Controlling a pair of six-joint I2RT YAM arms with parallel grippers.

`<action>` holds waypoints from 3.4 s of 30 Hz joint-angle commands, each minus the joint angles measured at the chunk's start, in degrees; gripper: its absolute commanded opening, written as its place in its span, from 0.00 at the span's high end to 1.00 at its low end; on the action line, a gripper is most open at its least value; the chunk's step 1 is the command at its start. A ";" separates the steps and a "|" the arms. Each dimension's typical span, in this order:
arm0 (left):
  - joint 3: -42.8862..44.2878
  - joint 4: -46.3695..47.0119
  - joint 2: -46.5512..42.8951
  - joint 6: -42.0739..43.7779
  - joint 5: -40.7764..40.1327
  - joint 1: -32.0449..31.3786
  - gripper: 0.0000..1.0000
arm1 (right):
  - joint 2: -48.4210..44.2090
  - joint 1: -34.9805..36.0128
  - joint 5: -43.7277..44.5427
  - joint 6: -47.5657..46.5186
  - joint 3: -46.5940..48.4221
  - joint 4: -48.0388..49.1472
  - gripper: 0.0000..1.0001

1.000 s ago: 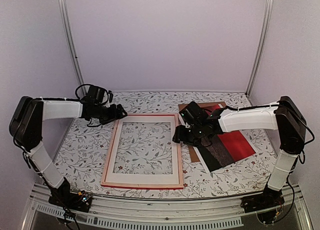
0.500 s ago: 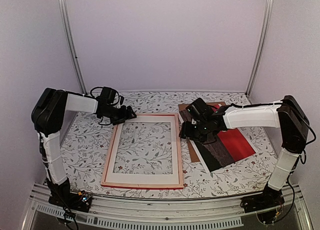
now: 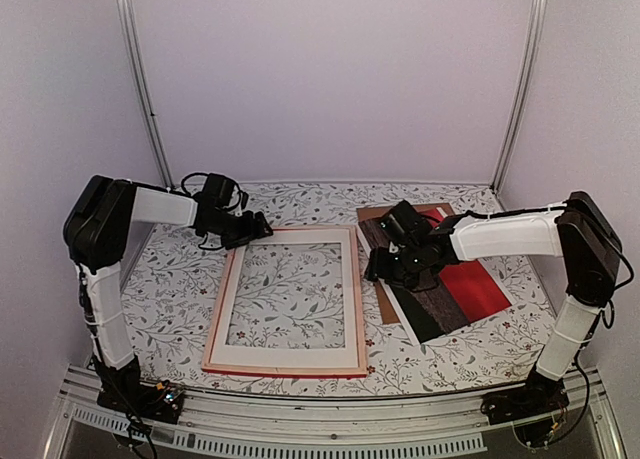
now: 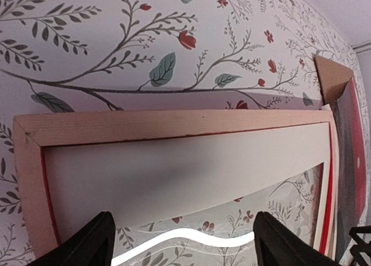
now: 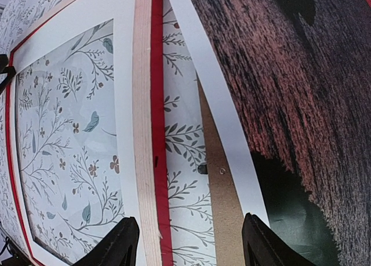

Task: Put the photo into the frame
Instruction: Place the mat board on the glass panel, then rotate the photo on the backboard.

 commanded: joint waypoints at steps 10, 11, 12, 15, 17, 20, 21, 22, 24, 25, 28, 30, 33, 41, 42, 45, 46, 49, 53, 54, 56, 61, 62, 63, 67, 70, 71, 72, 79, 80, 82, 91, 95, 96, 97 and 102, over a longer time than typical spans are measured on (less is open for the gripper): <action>1.18 3.05 -5.51 0.07 3.10 -2.10 0.15 | -5.14 -3.44 1.75 -2.42 -2.10 1.08 0.35; 1.38 3.21 -5.31 0.13 3.18 -2.37 0.15 | -4.73 -3.45 1.42 -3.31 -1.56 1.92 0.35; 1.54 3.31 -5.02 0.11 3.39 -2.66 0.15 | -4.32 -3.44 1.07 -4.01 -0.67 2.39 0.35; 1.78 3.25 -4.71 -0.13 3.66 -3.32 0.15 | -2.12 -3.47 0.76 -6.03 2.05 2.93 0.35; 1.78 3.25 -4.96 -0.13 3.34 -3.74 0.15 | -1.03 -3.46 2.00 -6.79 3.24 2.93 0.35; 1.62 2.54 -5.92 0.20 1.88 -4.52 0.15 | 0.43 -4.87 3.87 -7.19 5.29 0.49 0.35; 1.46 1.81 -6.58 0.46 0.59 -4.86 0.15 | 0.64 -5.65 4.40 -7.40 5.58 -0.22 0.34; 1.19 0.98 -7.35 0.91 -1.03 -5.22 0.15 | 0.61 -6.51 5.17 -7.69 5.66 -1.00 0.34; 0.11 -0.68 -9.40 1.91 -4.33 -5.98 0.15 | 0.02 -8.85 6.98 -8.78 5.43 -2.39 0.33; -0.46 -1.05 -10.30 2.37 -5.65 -6.20 0.15 | -0.51 -10.29 7.49 -9.37 5.15 -3.03 0.33; -2.47 -1.64 -12.93 2.94 -7.48 -6.79 0.15 | -1.42 -15.77 6.37 -11.45 4.36 -4.69 0.30; -3.80 -1.67 -14.54 3.05 -7.62 -7.45 0.14 | -1.49 -19.39 5.43 -13.14 4.11 -5.70 0.28; -5.41 -1.47 -16.52 3.18 -7.07 -9.09 0.13 | -1.53 -24.03 6.18 -15.35 3.49 -6.68 0.21; -3.62 -0.92 -16.87 2.71 -4.06 -17.44 0.01 | -4.60 -37.63 3.62 -19.03 -2.94 -8.82 0.17; -2.81 -0.91 -16.34 2.56 -4.02 -18.76 0.01 | -5.33 -39.05 2.65 -19.51 -4.13 -8.82 0.17; 0.94 -1.76 -13.51 2.47 -4.02 -22.92 0.00 | -6.98 -42.62 0.69 -20.38 -7.75 -8.82 0.17; 2.30 -2.21 -12.32 2.52 -3.79 -24.09 0.00 | -7.94 -43.39 -0.03 -20.47 -8.76 -8.74 0.17; 6.77 -3.46 -8.41 2.54 -2.98 -27.56 0.00 | -9.26 -44.78 -1.87 -20.59 -11.27 -8.04 0.17; 13.55 -5.35 -2.35 2.85 -1.82 -31.55 0.00 | -9.83 -47.37 -5.98 -21.10 -14.14 -6.23 0.18; 15.43 -5.97 -0.68 2.85 -1.34 -32.39 0.00 | -9.98 -47.77 -7.07 -21.33 -14.88 -5.65 0.18; 19.24 -7.29 3.04 2.74 -0.38 -33.90 0.00 | -10.22 -48.43 -9.09 -21.68 -16.31 -4.64 0.19; 25.92 -9.01 9.88 1.10 -0.03 -36.30 0.03 | -11.49 -48.97 -11.12 -21.91 -19.51 -3.26 0.21; 26.61 -9.16 10.82 0.71 -0.10 -36.50 0.04 | -11.90 -48.97 -11.68 -21.85 -20.11 -2.94 0.22; 27.43 -9.45 11.76 0.21 -0.25 -36.67 0.05 | -12.79 -48.97 -12.05 -21.76 -20.69 -2.67 0.23; 29.94 -11.15 14.88 -1.40 -1.44 -37.09 0.09 | -15.68 -48.97 -13.16 -21.40 -22.31 -2.61 0.28; 31.12 -11.74 16.55 -2.58 -1.60 -37.30 0.13 | -17.71 -48.97 -14.10 -21.23 -23.41 -2.45 0.33; 31.44 -11.93 17.03 -2.93 -1.79 -37.37 0.14 | -18.31 -48.97 -14.51 -21.13 -23.84 -2.35 0.35; 31.70 -12.35 17.41 -3.24 -2.22 -37.47 0.14 | -18.75 -48.97 -14.80 -21.17 -24.24 -2.32 0.37; 31.54 -16.04 18.42 -5.04 -7.08 -37.53 0.17 | -21.77 -48.97 -16.38 -21.04 -27.50 -1.63 0.49; 31.30 -16.51 18.34 -5.08 -8.20 -37.53 0.17 | -22.23 -48.97 -16.72 -20.97 -27.89 -1.49 0.50; 30.89 -17.50 18.14 -5.07 -10.37 -37.47 0.17 | -22.72 -48.97 -16.83 -20.86 -28.80 -1.44 0.51; 31.62 -20.56 20.37 -4.73 -14.08 -37.32 0.16 | -23.50 -48.88 -18.34 -20.35 -31.76 -0.48 0.50; 31.96 -20.92 20.95 -5.05 -13.97 -37.23 0.13 | -24.93 -47.92 -16.02 -18.99 -32.72 -1.18 0.46; 32.31 -20.92 21.34 -5.13 -13.49 -37.20 0.13 | -25.45 -47.39 -14.99 -18.45 -32.81 -1.53 0.45; 32.60 -20.93 21.69 -5.30 -12.75 -37.24 0.13 | -25.88 -46.87 -14.37 -18.15 -32.82 -1.70 0.45; 33.24 -20.15 23.29 -6.29 -9.47 -37.11 0.15 | -24.74 -45.69 -14.95 -17.49 -33.28 -0.91 0.48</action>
